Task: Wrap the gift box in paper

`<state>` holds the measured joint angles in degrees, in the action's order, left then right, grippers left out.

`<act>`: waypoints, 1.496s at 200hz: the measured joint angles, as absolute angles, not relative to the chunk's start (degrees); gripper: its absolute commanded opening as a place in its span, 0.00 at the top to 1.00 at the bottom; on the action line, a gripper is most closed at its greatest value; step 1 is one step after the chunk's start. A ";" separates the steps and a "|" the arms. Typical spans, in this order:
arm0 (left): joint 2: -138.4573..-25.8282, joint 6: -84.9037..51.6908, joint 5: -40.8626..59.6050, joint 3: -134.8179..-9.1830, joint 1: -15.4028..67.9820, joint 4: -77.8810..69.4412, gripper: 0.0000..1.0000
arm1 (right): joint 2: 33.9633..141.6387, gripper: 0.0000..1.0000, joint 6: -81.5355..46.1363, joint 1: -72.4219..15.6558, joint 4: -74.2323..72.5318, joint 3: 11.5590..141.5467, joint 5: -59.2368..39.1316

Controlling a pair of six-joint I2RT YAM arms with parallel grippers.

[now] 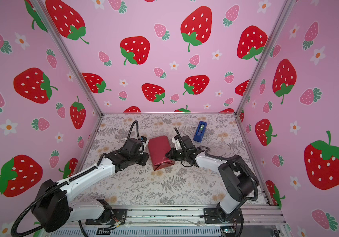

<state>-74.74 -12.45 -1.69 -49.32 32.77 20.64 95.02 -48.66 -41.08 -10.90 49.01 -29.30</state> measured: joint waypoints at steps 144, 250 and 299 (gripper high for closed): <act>-81.71 -19.25 15.42 -51.42 16.93 17.28 0.22 | 97.89 0.41 -38.04 -30.72 -4.29 53.76 -33.30; -95.11 -19.11 29.43 -58.50 15.57 16.56 0.23 | 90.45 0.41 -47.97 -48.34 -11.20 44.60 -35.79; -99.20 -14.85 34.61 -64.38 15.66 20.88 0.26 | 78.00 0.41 -46.46 -51.59 -9.45 44.60 -28.71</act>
<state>-99.20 -14.85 34.61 -64.38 15.66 20.88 78.00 -46.46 -51.59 -9.45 44.60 -28.71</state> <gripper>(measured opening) 0.744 0.584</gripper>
